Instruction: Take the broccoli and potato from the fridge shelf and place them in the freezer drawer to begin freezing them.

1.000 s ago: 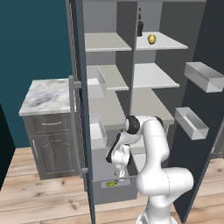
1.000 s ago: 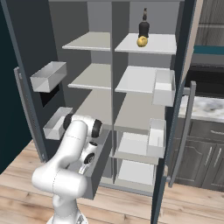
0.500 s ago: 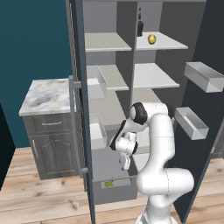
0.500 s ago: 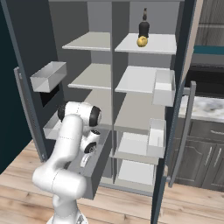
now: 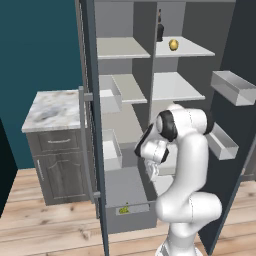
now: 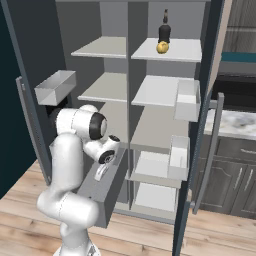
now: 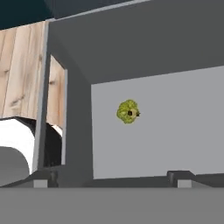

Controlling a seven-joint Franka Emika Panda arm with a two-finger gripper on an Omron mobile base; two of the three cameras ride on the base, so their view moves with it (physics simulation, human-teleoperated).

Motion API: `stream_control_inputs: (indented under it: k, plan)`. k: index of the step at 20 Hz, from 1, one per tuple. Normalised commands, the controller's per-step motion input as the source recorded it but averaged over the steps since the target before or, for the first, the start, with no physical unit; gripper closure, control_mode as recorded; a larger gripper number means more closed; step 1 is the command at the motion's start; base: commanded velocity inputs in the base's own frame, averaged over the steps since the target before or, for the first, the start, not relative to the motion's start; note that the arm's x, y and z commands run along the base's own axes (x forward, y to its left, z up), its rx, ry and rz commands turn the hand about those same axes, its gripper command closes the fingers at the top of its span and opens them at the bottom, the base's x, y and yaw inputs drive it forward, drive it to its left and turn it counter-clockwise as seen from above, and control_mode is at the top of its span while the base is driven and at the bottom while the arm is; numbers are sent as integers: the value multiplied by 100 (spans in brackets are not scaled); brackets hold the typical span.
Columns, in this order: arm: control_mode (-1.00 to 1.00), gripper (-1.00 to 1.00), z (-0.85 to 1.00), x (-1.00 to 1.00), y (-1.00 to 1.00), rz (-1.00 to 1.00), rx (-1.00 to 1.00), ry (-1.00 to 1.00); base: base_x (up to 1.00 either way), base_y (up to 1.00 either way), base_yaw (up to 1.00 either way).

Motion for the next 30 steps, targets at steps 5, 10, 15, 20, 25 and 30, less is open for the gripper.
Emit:
stream_control_inputs:
  k: [5,10,15,20,25,30]
  plan:
    - [-100,-100,100,-17,-27,-13,1,0,0,0,0]
    - [-100,-100,100,-34,-16,-18,6,0,0,0,0]
    - [-100,-100,100,-45,-1,-20,7,-4,0,0,0]
    - [-100,-100,100,-51,-1,-20,4,-2,0,0,0]
    - [-100,-100,91,-72,-5,-22,0,-1,0,0,0]
    - [-100,-100,61,-95,-4,-25,1,0,0,0,0]
